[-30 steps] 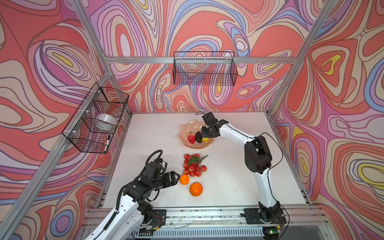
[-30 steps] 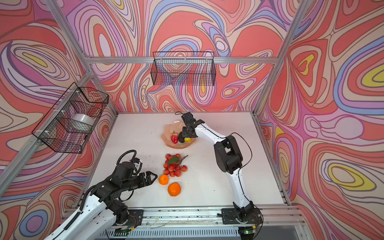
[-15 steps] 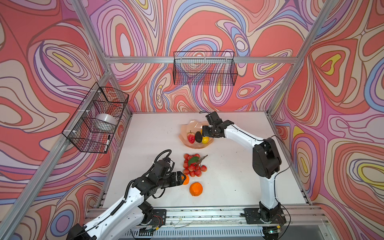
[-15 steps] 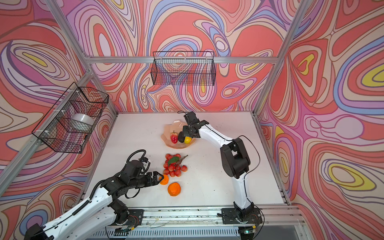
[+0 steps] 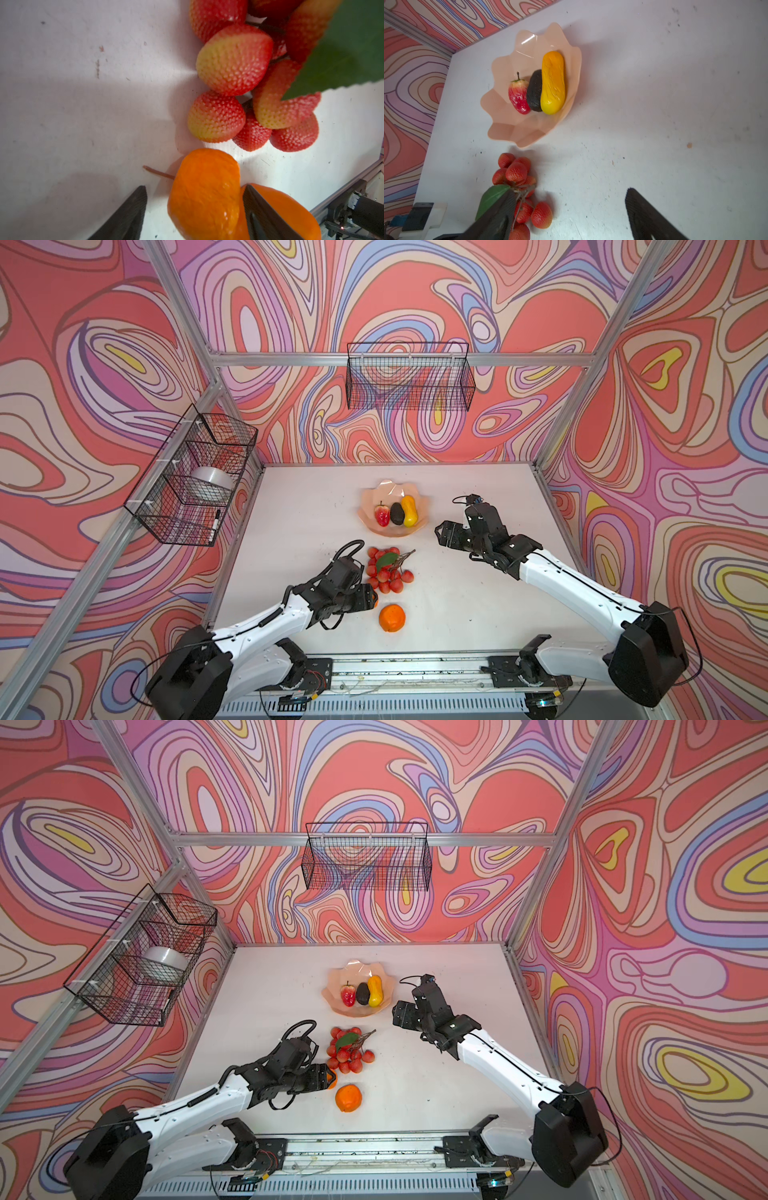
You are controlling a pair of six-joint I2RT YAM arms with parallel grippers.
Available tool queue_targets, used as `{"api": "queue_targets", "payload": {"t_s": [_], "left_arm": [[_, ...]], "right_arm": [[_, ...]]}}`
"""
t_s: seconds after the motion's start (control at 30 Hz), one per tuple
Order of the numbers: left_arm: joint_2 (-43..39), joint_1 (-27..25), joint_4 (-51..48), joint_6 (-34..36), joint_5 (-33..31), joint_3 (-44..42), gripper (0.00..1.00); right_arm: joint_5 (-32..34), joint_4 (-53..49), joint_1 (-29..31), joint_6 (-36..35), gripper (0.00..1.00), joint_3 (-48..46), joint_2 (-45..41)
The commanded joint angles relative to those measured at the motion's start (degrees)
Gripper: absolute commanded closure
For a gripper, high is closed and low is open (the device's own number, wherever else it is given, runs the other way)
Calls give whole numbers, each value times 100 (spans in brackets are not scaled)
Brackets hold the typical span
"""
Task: Place and organize the fake fruits in the fruit bowl
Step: 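Grasp the small tangerine with the left gripper while the right gripper withdraws, then carry the tangerine with the left gripper and drop it in the bowl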
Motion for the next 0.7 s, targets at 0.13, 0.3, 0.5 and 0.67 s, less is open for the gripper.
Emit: {"api": "queue_targets", "payload": {"t_s": [0.13, 0.3, 0.5, 0.67], "left_arm": [[-291, -44, -581, 25, -343, 359, 81], [-1466, -39, -2199, 538, -1156, 1138, 78], [-1287, -37, -2716, 1661, -1752, 2618, 69], [368, -30, -2408, 2406, -1770, 3861, 66]], "right_arm": [[333, -81, -23, 264, 13, -179, -331], [315, -31, -25, 237, 14, -88, -106], [290, -6, -25, 235, 14, -67, 33], [299, -209, -25, 255, 15, -144, -196]]}}
